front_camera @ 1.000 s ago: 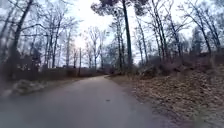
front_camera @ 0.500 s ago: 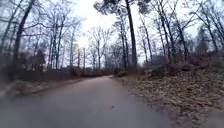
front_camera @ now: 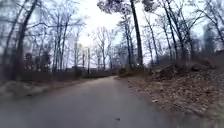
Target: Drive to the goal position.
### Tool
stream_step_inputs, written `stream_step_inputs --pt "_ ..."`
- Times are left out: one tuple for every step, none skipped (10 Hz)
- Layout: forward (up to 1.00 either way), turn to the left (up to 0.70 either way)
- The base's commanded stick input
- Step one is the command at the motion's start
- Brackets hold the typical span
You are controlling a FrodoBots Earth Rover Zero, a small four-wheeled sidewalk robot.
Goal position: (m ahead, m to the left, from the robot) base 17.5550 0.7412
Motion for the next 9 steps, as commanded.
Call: stream_step_inputs --pt "1.00 0.00" --pt "1.00 0.16" --pt "1.00 0.38" --pt "1.00 0.30" --pt "1.00 0.09" --pt "1.00 0.00" --pt "1.00 0.00" --pt "1.00 0.00" --pt "1.00 0.00"
